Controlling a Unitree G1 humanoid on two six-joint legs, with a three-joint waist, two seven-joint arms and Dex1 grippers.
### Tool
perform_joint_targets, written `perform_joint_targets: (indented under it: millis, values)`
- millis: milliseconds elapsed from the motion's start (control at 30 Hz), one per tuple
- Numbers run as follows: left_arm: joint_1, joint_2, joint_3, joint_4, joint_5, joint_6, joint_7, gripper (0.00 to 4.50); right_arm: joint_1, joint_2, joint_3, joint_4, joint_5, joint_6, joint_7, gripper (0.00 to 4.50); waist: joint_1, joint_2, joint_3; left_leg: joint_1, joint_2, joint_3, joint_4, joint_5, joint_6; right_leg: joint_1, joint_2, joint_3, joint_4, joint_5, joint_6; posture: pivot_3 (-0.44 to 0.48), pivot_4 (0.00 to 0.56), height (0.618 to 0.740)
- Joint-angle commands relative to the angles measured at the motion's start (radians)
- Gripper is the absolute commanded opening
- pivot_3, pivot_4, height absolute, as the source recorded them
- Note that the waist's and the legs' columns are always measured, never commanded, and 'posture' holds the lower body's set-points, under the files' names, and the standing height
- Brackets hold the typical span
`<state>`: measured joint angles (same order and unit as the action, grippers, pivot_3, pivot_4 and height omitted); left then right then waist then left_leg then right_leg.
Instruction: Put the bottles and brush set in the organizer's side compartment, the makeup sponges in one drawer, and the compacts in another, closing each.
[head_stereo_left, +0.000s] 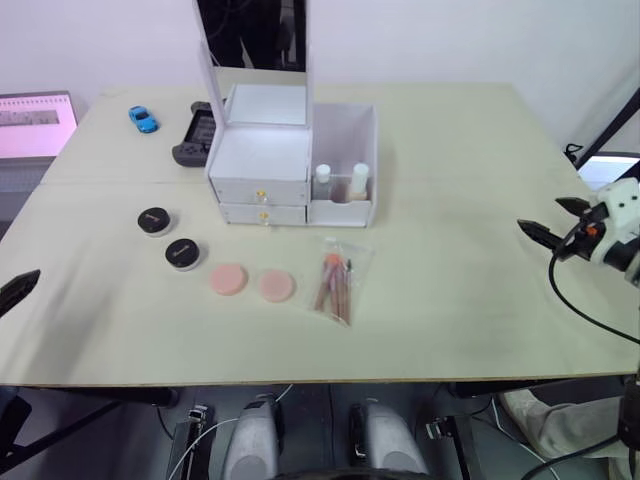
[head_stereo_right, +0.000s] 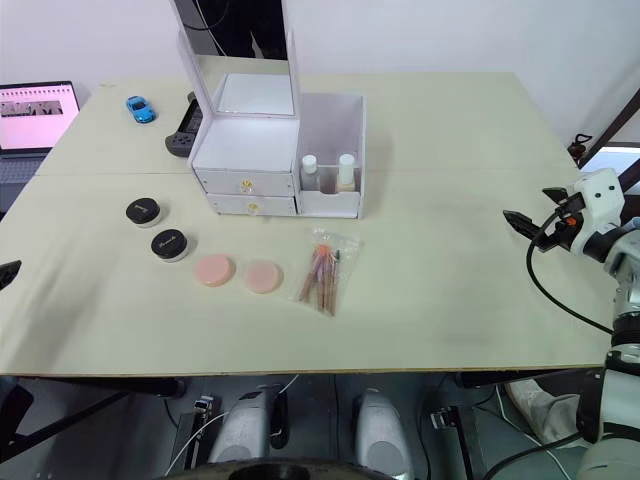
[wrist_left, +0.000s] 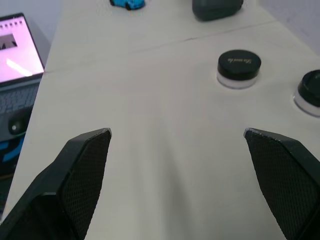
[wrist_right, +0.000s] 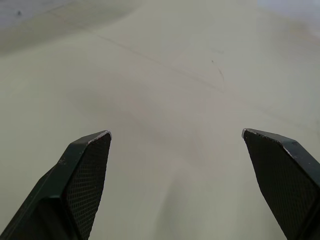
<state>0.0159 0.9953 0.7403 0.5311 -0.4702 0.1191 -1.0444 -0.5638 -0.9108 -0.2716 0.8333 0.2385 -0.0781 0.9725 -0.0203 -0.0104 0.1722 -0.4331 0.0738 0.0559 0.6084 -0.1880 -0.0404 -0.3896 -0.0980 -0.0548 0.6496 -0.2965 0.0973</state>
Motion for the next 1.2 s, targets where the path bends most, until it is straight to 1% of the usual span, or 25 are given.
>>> perform_joint_targets:
  millis: [33,133,233,267,333,400,433,533,567,633,767,833,900,967,1033,1100,1167,1200]
  values:
    - [-0.034,0.018,0.009,-0.063,-0.038,0.017,-0.016,4.5,-0.042,0.006,-0.006,-0.066,0.021,0.017,0.01,4.44,0.0,0.0,0.0,0.0,0.0,0.0,0.0,0.0,0.0,0.0,0.0,0.0,0.0,0.0,0.0,0.0,0.15,0.74]
    - [-0.044,0.011,-0.018,-0.177,-0.074,0.099,-0.028,4.5,-0.061,0.009,0.019,-0.152,0.037,0.095,0.063,4.44,0.001,0.0,0.0,0.0,0.0,0.0,0.0,0.0,0.0,0.0,0.0,0.0,0.0,0.0,0.0,0.0,0.15,0.74]
    - [-0.024,0.014,-0.066,-0.36,-0.145,0.245,-0.059,4.5,-0.071,0.006,0.052,-0.285,0.097,0.273,0.154,4.44,0.003,0.0,0.0,0.0,0.0,0.001,0.0,0.0,0.0,0.0,0.0,0.0,0.001,0.0,0.0,0.0,0.15,0.74]
    - [-0.023,0.014,-0.081,-0.42,-0.169,0.287,-0.058,4.5,-0.07,0.005,0.063,-0.34,0.127,0.349,0.183,4.44,0.003,0.0,0.0,0.0,0.0,0.001,0.0,0.0,0.0,0.0,0.0,0.0,0.001,0.0,0.0,0.0,0.15,0.74]
    - [-0.034,0.016,-0.124,-0.556,-0.235,0.39,-0.045,4.5,-0.053,0.002,0.102,-0.505,0.193,0.506,0.231,4.44,0.004,0.0,0.0,0.0,0.001,0.0,0.0,0.0,0.0,0.0,0.0,0.0,0.001,0.0,0.0,0.0,0.15,0.74]
    - [-0.059,0.015,-0.162,-0.652,-0.284,0.468,-0.022,4.5,-0.034,-0.002,0.128,-0.649,0.253,0.647,0.246,4.44,0.006,0.0,0.0,0.0,0.001,0.0,0.0,0.0,0.0,0.0,0.0,0.0,0.001,0.0,0.0,0.0,0.15,0.74]
    - [-0.072,0.014,-0.173,-0.676,-0.296,0.493,-0.013,4.5,-0.028,-0.003,0.134,-0.694,0.271,0.697,0.244,4.44,0.007,0.0,0.0,0.0,0.001,0.0,0.0,0.0,0.0,0.0,0.0,0.0,0.001,0.0,0.0,0.0,0.15,0.74]
    - [-0.14,-0.003,-0.261,-0.781,-0.36,0.581,0.017,3.67,0.018,0.014,0.168,-0.865,0.335,0.819,0.229,4.5,0.011,0.0,0.0,0.0,0.001,0.0,0.001,0.0,0.0,0.001,0.001,0.0,0.001,0.0,0.0,0.0,0.15,0.74]
    - [-0.158,-0.008,-0.286,-0.809,-0.376,0.601,0.022,3.18,0.031,0.019,0.178,-0.905,0.345,0.85,0.217,4.5,0.012,0.0,0.0,0.0,0.001,-0.001,0.001,0.0,0.0,0.001,0.001,0.0,0.001,0.0,0.0,0.0,0.15,0.74]
    - [-0.197,-0.022,-0.331,-0.849,-0.403,0.641,0.043,2.16,0.067,0.034,0.195,-0.974,0.338,0.834,0.201,4.5,0.012,0.0,0.0,0.0,0.001,-0.001,0.001,0.0,0.0,0.001,0.001,0.0,0.001,0.0,0.0,0.0,0.15,0.74]
    - [-0.326,-0.075,-0.493,-0.865,-0.362,0.677,0.103,0.02,0.145,0.069,0.234,-1.073,0.321,0.895,0.092,4.5,0.016,-0.001,0.0,0.0,0.001,-0.001,0.003,0.0,0.0,0.002,0.001,0.0,0.001,0.0,0.0,0.0,0.15,0.74]
    - [-0.363,-0.103,-0.562,-0.874,-0.342,0.7,0.129,0.02,0.169,0.088,0.227,-1.109,0.345,0.939,0.051,4.5,0.016,-0.001,0.0,0.0,0.0,-0.002,0.003,0.0,0.0,0.002,0.002,0.0,0.002,0.0,0.0,0.0,0.15,0.74]
    - [-0.378,-0.132,-0.624,-0.899,-0.329,0.7,0.127,0.02,0.177,0.128,0.194,-1.122,0.376,1.027,-0.037,4.5,0.014,-0.001,0.0,0.0,0.0,-0.002,0.003,0.0,0.0,0.002,0.002,0.001,0.002,0.0,0.0,0.0,0.15,0.74]
    - [-0.395,-0.173,-0.682,-0.916,-0.312,0.69,0.132,0.02,0.163,0.151,0.175,-1.117,0.404,1.194,-0.131,4.5,0.014,-0.001,0.0,0.0,0.0,-0.002,0.003,0.0,0.0,0.002,0.002,0.001,0.002,0.0,0.0,0.0,0.15,0.74]
    - [-0.415,-0.208,-0.741,-0.91,-0.266,0.66,0.136,0.02,0.137,0.155,0.173,-1.109,0.461,1.382,-0.16,4.5,0.015,-0.001,0.0,-0.001,0.0,-0.002,0.003,0.0,0.0,0.002,0.002,0.001,0.002,0.0,0.0,0.0,0.15,0.74]
    - [-0.443,-0.242,-0.793,-0.886,-0.213,0.631,0.143,0.02,0.095,0.194,0.146,-1.093,0.525,1.551,-0.174,4.5,0.017,-0.001,0.0,-0.001,0.0,-0.002,0.004,0.0,0.0,0.002,0.002,0.001,0.002,0.0,0.0,0.0,0.15,0.74]
    - [-0.467,-0.278,-0.829,-0.856,-0.173,0.614,0.155,0.02,0.054,0.246,0.114,-1.073,0.549,1.663,-0.206,4.5,0.019,-0.001,0.0,-0.001,0.0,-0.003,0.004,0.0,0.001,0.002,0.003,0.001,0.002,0.001,-0.001,0.0,0.15,0.74]
    - [-0.483,-0.303,-0.845,-0.829,-0.156,0.611,0.163,0.02,0.038,0.267,0.109,-1.052,0.565,1.685,-0.229,4.5,0.022,-0.001,0.0,-0.001,0.0,-0.003,0.004,0.0,0.001,0.002,0.003,0.001,0.002,0.001,-0.001,0.0,0.15,0.74]
